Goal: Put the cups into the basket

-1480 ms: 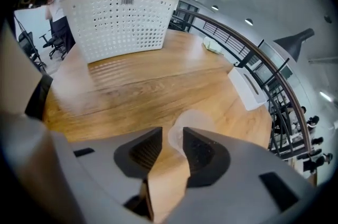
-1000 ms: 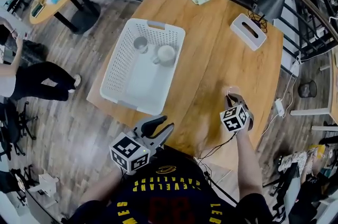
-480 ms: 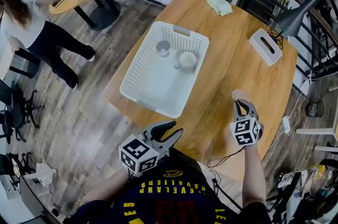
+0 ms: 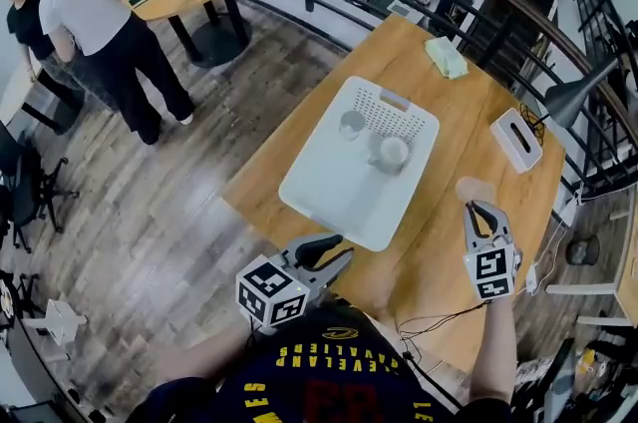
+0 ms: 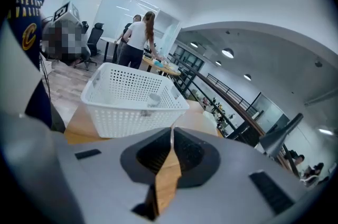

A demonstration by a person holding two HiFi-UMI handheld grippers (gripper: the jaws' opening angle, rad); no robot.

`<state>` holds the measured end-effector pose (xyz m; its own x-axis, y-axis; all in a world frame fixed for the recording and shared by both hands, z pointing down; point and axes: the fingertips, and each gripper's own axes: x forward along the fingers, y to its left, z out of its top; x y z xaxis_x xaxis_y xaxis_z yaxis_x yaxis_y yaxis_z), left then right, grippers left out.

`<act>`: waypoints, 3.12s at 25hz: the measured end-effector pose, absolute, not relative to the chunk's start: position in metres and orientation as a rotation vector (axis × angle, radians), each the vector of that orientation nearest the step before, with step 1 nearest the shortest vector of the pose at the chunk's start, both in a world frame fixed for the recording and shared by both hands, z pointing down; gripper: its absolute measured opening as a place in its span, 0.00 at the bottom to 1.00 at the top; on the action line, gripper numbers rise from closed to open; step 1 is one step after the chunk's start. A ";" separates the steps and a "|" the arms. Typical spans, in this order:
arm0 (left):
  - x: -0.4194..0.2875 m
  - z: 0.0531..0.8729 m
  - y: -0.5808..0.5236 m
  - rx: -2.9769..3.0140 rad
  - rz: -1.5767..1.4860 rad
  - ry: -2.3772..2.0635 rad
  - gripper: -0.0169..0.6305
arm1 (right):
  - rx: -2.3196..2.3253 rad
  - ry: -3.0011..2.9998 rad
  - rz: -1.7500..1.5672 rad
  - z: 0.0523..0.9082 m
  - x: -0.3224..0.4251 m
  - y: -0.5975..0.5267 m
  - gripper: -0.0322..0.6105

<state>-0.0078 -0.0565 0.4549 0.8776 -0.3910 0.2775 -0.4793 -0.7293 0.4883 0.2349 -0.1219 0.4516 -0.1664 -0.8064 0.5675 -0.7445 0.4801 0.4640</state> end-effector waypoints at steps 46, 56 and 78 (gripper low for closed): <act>-0.190 0.509 -0.123 2.172 0.120 -0.937 0.20 | -0.021 -1.991 -0.436 0.573 -0.060 -0.187 0.09; -0.190 0.516 -0.124 2.106 0.112 -0.984 0.20 | -0.310 -1.878 -0.512 0.632 -0.062 -0.160 0.09; -0.204 0.523 -0.116 2.032 0.105 -1.044 0.20 | -0.538 -1.872 -0.605 0.666 -0.067 -0.144 0.18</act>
